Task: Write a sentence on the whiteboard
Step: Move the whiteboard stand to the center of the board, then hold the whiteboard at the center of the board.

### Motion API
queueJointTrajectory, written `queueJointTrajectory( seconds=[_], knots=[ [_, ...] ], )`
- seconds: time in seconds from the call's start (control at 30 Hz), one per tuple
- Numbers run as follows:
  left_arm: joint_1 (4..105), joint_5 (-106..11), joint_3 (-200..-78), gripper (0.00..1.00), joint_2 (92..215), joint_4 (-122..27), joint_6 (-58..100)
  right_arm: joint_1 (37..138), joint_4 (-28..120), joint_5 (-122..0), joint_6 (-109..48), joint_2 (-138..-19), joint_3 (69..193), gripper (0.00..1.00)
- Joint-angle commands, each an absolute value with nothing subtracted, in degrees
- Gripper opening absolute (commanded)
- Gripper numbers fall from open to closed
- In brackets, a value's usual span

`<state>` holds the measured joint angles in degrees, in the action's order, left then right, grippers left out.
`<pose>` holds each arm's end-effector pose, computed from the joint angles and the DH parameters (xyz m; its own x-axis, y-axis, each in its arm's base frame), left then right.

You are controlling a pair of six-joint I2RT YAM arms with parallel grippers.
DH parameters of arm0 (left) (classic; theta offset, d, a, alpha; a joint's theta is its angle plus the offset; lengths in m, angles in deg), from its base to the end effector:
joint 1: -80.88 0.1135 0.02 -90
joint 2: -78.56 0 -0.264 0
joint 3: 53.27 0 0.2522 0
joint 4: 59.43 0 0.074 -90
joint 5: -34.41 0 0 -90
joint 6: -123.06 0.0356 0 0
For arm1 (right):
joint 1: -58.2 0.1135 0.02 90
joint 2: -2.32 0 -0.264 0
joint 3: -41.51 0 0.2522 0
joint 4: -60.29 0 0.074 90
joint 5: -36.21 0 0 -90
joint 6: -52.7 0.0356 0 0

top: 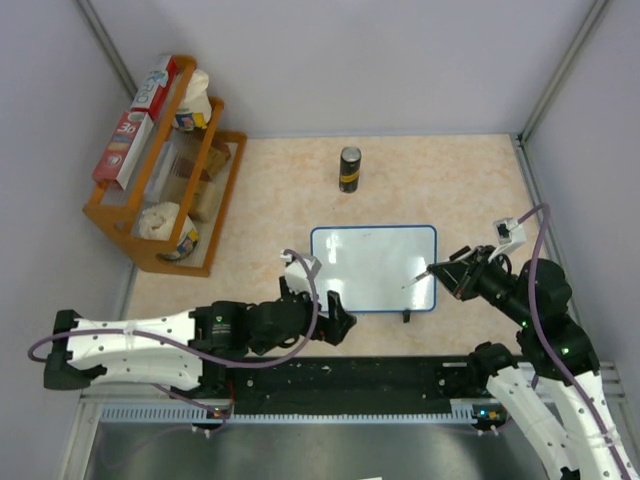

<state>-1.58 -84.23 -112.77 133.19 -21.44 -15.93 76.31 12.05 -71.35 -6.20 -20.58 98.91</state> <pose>0.0440 -0.2026 0.2927 -0.6638 -0.0318 -0.7472 0.4823 0.7454 -0.4601 0.0817 0.0380 0.3334 -0.4903 0.3578 -0.7947 -0.3757 0.7361 0.5631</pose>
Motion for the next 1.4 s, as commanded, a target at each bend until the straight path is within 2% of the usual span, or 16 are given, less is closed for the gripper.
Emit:
queueJointTrajectory(
  seconds=[0.0, 0.3, 0.6, 0.9, 1.07, 1.17, 1.37],
  knots=[
    [-0.95, -87.84, -111.86, 0.99, 126.47, -20.35, -14.84, 75.96, 7.77, -74.88, -6.71, -16.32, 97.55, 0.0],
    [2.12, -84.87, -105.45, 0.99, 119.34, -21.05, -18.44, 75.96, -0.41, -75.58, -6.1, -6.31, 93.96, 0.0],
    [8.63, -78.1, -101.4, 0.99, 116.97, -23.34, -16.34, 76.13, -0.15, -78.75, -4.69, -5.06, 91.66, 0.0],
    [27.68, -60.18, -98.85, 0.99, 118.01, -29.84, -8.08, 76.04, 5.29, -77.95, -6.36, -10.6, 90.62, 0.0],
    [36.83, -50.96, -98.94, 0.99, 120.3, -32.47, -2.55, 76.04, 14.69, -78.83, -6.8, -15.07, 89.2, 0.0],
    [46.3, -42.43, -98.24, 0.99, 122.23, -35.98, -0.96, 76.04, 19.97, -79.18, -6.97, -18.49, 88.41, 0.0],
    [54.15, -33.01, -100.68, 0.99, 126.1, -38.55, 1.68, 75.96, 29.18, -78.57, -8.2, -25.71, 89.46, 0.0]
  ],
)
